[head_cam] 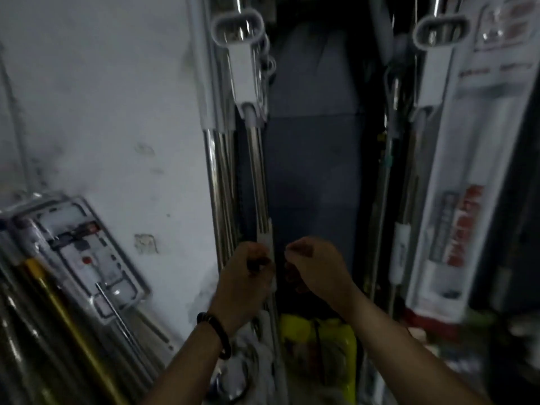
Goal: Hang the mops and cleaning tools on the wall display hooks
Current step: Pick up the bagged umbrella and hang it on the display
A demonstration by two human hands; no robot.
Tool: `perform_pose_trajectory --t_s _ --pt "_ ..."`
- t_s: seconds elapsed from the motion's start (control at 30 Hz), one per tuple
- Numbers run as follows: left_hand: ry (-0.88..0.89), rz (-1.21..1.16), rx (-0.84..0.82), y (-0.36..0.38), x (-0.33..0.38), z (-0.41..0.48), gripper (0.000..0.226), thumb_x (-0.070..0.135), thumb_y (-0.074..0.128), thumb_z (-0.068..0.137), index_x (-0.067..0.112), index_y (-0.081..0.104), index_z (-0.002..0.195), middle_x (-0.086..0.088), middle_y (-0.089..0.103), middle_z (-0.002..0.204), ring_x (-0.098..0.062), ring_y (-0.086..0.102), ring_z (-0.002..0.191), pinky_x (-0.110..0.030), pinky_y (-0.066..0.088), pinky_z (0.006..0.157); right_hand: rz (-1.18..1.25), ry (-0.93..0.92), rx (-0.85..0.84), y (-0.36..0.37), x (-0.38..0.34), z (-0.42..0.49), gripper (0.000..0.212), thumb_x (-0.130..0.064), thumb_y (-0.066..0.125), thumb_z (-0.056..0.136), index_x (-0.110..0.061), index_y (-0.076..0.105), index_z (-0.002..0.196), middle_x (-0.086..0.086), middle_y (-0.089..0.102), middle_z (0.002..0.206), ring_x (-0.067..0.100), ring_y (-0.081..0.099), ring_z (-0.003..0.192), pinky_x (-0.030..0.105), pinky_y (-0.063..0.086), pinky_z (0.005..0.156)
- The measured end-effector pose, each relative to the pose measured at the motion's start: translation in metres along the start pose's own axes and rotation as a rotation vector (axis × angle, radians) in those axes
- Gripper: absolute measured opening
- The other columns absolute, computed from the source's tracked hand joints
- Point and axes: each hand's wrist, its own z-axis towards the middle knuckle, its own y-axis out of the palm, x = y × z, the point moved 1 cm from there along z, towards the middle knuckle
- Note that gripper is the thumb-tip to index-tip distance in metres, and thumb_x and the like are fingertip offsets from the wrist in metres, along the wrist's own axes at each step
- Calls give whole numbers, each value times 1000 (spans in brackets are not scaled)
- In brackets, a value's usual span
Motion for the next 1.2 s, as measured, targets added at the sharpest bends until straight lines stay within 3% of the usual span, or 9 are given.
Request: perform_pose_trajectory --t_s 0.17,0.3,0.4,0.5,0.7,0.8,0.97,1.07,1.2 --pt "-256 -145 -247 56 -53 -79 16 27 68 98 31 63 113 5 69 109 -22 72 89 -38 60 71 132 305 38 -18 96 -92 12 -12 64 102 -15 72 95 11 72 77 27 68 61 28 48 47" --pt "-318 -136 -384 110 -91 -142 11 23 69 98 29 64 106 7 69 112 -15 68 107 -34 57 92 168 512 103 -41 174 -173 7 -12 65 102 -9 70 97 18 72 79 28 66 58 28 45 49" --pt "-383 -121 -503 142 -104 -186 7 24 65 101 25 64 108 7 67 116 -12 65 108 -23 52 85 195 690 143 -60 223 -226 12 -17 65 103 -6 70 107 18 73 86 33 70 67 25 47 49" --pt "-501 -141 -603 165 -114 -223 11 22 60 104 21 63 115 0 66 116 -21 66 107 -38 56 91 185 823 189 -75 265 -268 14 -11 65 102 -3 69 91 20 69 76 31 65 58 31 46 54" --pt "-651 -98 -708 210 -140 -264 22 29 61 104 16 62 121 -8 69 110 -25 70 92 -38 60 78 218 1034 147 -90 334 -297 24 -8 56 104 -5 65 81 20 64 79 30 64 69 38 54 68" --pt "-728 -103 -714 241 -142 -267 20 29 62 104 18 59 119 -6 68 109 -27 70 93 -35 59 74 218 1065 116 -94 379 -282 15 -6 64 100 2 67 87 23 63 81 36 65 74 50 61 72" --pt "-802 -37 -666 291 -153 -255 30 29 64 101 12 64 126 -11 70 113 -28 73 94 -49 64 82 205 1007 -85 -106 444 -230 16 -7 60 102 1 66 90 23 68 85 19 65 59 37 56 54" --pt "-807 48 -648 318 -156 -240 26 21 63 102 8 64 125 -10 69 101 -27 70 82 -38 61 67 108 889 -186 -116 469 -188 36 2 54 105 -18 52 75 -3 56 59 2 55 43 23 45 53" --pt "-920 27 -560 351 -159 -229 11 9 56 104 18 62 101 -17 64 98 -31 62 78 -46 56 78 100 856 -261 -117 545 -138 11 -21 66 100 -19 62 90 9 57 83 29 61 75 46 49 71"
